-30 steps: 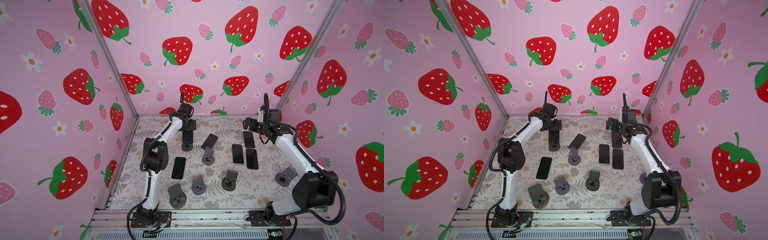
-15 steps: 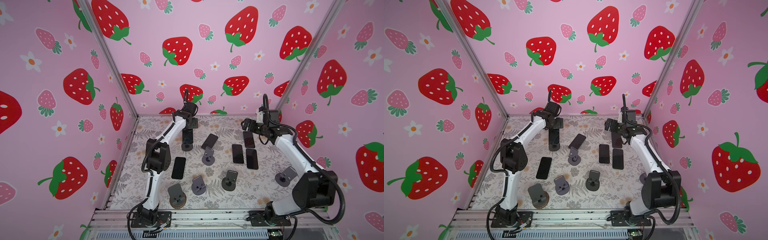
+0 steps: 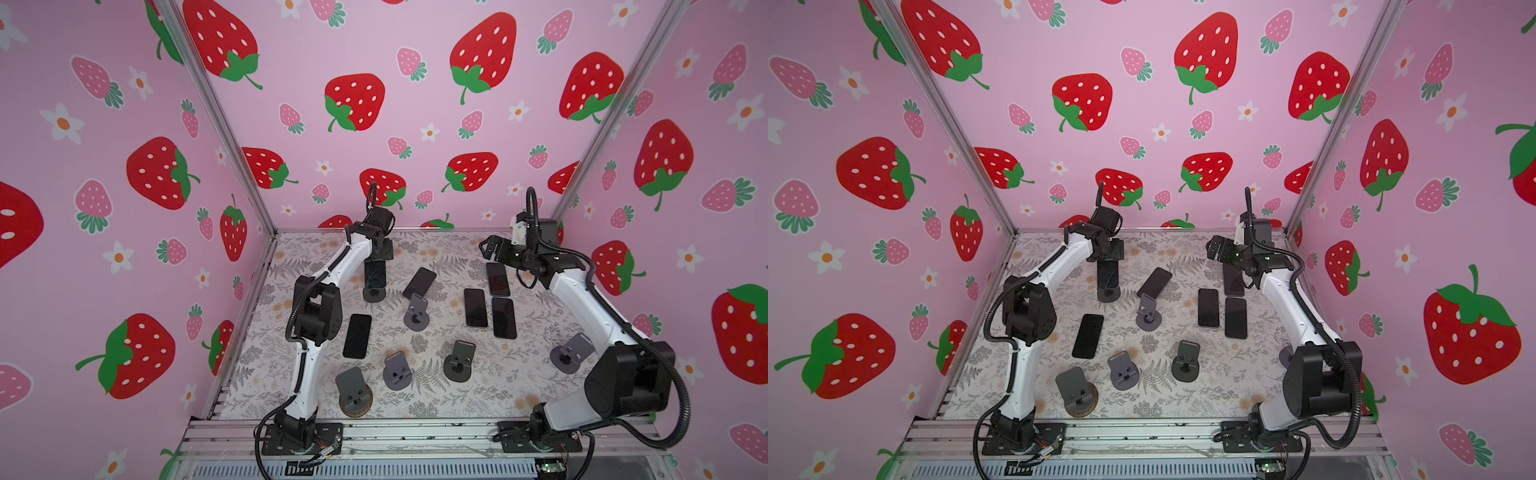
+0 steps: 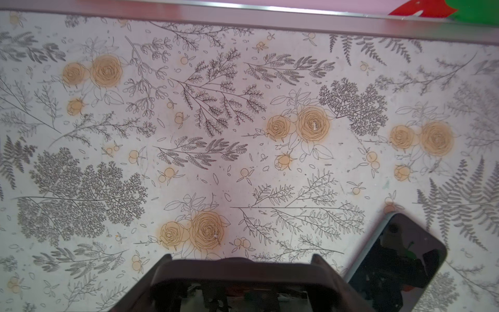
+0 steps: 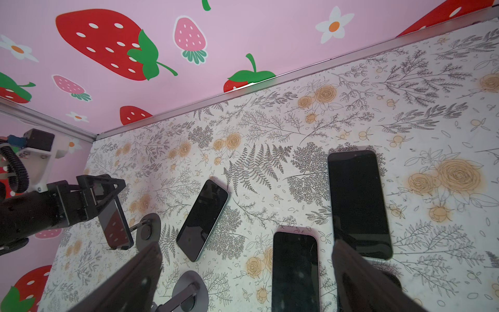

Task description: Remove the phone from the phone stand

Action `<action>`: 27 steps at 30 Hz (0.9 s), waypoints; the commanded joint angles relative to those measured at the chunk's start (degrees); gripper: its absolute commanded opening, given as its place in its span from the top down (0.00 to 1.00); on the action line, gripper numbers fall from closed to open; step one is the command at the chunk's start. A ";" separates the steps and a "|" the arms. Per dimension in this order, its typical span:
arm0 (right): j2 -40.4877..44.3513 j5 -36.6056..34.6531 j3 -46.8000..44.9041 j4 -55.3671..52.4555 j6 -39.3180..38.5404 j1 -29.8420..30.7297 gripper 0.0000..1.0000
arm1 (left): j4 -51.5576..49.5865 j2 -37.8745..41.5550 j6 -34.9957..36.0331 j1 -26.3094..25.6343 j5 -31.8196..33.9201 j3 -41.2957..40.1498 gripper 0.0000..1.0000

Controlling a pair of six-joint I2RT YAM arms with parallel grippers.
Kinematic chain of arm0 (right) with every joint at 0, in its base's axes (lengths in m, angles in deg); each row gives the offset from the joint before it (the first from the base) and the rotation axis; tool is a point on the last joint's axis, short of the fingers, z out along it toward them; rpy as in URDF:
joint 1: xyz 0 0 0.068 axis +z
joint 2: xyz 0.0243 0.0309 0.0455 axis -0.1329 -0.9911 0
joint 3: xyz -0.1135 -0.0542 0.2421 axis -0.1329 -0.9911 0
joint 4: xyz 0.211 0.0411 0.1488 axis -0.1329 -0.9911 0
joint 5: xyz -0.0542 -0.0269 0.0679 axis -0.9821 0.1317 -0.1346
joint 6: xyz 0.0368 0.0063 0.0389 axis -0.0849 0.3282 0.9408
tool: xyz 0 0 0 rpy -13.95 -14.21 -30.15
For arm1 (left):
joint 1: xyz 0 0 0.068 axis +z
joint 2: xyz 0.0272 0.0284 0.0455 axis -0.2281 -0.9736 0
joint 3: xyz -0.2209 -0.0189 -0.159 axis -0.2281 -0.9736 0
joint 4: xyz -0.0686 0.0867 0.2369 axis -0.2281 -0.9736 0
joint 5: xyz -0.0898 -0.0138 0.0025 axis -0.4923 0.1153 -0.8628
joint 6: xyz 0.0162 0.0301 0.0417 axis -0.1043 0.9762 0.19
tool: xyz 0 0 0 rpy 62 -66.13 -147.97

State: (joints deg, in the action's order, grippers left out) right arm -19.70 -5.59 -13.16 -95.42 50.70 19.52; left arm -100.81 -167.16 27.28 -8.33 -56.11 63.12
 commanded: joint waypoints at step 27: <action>3.44 -0.69 3.28 -0.64 0.84 -0.24 0.00 | -4.64 9.86 1.01 -0.09 -2.77 0.95 0.39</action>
State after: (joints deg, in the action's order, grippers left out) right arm -17.95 -5.85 -10.71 -96.79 51.42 19.52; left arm -104.42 -160.32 28.39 -8.35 -58.39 62.90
